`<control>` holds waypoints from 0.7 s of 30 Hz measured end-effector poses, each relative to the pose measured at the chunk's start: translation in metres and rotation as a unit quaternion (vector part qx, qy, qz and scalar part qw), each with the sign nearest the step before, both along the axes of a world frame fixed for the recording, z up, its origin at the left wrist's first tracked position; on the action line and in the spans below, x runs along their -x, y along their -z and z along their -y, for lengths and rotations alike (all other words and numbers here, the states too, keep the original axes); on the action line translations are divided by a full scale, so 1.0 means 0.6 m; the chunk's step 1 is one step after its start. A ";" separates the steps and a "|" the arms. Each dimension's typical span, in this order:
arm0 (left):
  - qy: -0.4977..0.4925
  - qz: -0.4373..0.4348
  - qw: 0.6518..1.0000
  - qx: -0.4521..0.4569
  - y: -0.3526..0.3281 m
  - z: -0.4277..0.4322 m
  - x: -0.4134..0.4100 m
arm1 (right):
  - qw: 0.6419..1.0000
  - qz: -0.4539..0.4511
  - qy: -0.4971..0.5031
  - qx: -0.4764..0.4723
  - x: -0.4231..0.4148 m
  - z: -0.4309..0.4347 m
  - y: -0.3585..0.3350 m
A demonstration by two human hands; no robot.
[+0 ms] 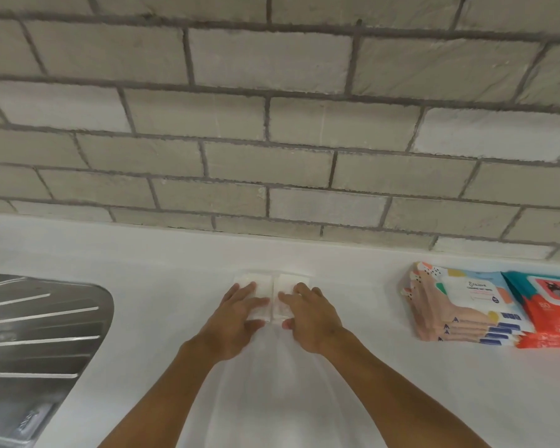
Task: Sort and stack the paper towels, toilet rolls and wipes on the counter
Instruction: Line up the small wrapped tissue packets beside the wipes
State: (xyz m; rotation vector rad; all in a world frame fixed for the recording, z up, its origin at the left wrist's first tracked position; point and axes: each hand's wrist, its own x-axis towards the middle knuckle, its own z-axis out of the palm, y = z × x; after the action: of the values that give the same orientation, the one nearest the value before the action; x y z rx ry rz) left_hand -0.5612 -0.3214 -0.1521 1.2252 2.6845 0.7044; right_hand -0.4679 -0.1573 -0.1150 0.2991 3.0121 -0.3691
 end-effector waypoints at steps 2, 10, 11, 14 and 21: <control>-0.014 0.011 1.000 -0.002 -0.003 0.014 0.008 | 1.000 0.000 -0.006 -0.002 0.011 0.013 0.000; -0.031 0.025 0.999 -0.008 -0.016 0.067 0.037 | 1.000 -0.001 -0.019 -0.003 0.048 0.062 0.000; -0.031 0.026 0.999 -0.010 -0.018 0.074 0.041 | 1.000 -0.002 -0.020 -0.002 0.052 0.068 0.000; -0.025 0.020 0.999 -0.013 -0.026 0.096 0.052 | 1.000 -0.005 -0.025 0.000 0.066 0.089 0.000; -0.008 0.010 1.000 -0.013 -0.034 0.143 0.081 | 0.999 -0.010 -0.030 0.000 0.097 0.131 0.000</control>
State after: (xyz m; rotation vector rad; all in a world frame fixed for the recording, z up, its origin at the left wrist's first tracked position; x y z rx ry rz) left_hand -0.6101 -0.4075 -0.1318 1.1968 2.6815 0.7513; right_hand -0.5259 -0.2360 -0.1150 0.2055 3.0322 -0.3701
